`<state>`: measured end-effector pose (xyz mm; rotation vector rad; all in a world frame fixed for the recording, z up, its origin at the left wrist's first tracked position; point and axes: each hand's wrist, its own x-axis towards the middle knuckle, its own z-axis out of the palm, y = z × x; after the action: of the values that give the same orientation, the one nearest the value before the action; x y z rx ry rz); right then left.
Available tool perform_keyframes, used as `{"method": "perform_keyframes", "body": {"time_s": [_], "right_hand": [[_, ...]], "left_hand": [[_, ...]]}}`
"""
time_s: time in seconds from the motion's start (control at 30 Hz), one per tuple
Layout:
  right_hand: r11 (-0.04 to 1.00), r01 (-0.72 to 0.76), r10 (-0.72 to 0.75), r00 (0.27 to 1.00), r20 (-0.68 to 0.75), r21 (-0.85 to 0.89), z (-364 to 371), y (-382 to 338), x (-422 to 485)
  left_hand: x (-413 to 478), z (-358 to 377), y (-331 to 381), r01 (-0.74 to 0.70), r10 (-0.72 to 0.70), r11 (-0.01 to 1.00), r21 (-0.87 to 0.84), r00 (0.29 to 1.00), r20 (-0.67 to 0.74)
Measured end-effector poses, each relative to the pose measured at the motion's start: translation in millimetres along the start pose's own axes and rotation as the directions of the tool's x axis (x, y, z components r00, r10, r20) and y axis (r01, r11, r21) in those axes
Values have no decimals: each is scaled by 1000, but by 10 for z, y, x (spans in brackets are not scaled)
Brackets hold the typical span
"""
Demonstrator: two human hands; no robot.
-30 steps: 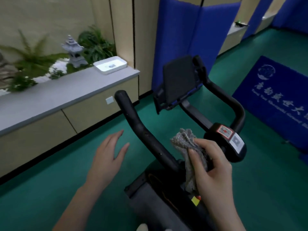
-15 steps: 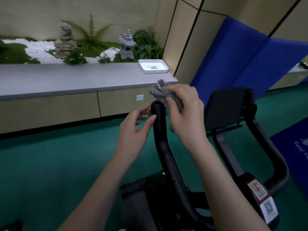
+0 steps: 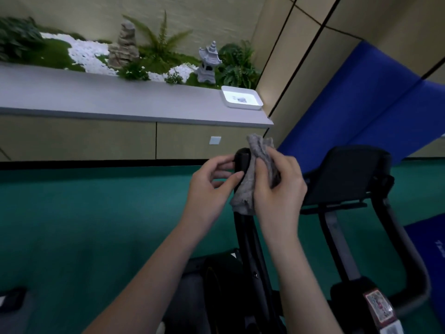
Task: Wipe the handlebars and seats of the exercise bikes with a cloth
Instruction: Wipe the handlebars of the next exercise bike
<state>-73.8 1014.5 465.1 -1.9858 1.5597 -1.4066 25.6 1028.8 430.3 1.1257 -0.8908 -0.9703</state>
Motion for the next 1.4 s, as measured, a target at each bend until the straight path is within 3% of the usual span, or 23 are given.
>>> {"method": "perform_keyframes", "body": {"time_s": [0.13, 0.27, 0.43, 0.63, 0.8, 0.97, 1.07, 1.17, 1.4], "right_hand": [[999, 31, -33, 994, -105, -17, 83, -23, -23], [973, 191, -199, 979, -52, -125, 111, -44, 30], [965, 198, -204, 979, -18, -171, -19, 52, -416], [976, 153, -177, 973, -150, -156, 50, -20, -280], [980, 71, -93, 989, -115, -184, 5, -25, -516], [981, 34, -74, 975, -208, -193, 31, -166, -90], [977, -52, 39, 997, -68, -209, 104, -183, 190], [965, -219, 233, 969, 85, -147, 86, -95, 261], [929, -349, 364, 923, 129, -122, 70, -15, -111]], "left_hand": [[24, -15, -19, 15, -14, 1000, -24, 1000, 20], [56, -71, -22, 46, -41, 995, -93, 998, 50], [98, -155, -32, 86, -67, 986, -146, 989, 132], [143, -172, -53, 122, -99, 981, -150, 983, 155], [141, -193, -99, 114, -91, 985, -128, 981, 172], [144, -187, -80, 116, -95, 986, -118, 980, 174], [145, -193, -54, 129, -109, 985, -111, 979, 174], [142, -201, -51, 130, -110, 986, -104, 978, 179], [166, -201, -87, 115, -99, 989, -95, 981, 166]]}}
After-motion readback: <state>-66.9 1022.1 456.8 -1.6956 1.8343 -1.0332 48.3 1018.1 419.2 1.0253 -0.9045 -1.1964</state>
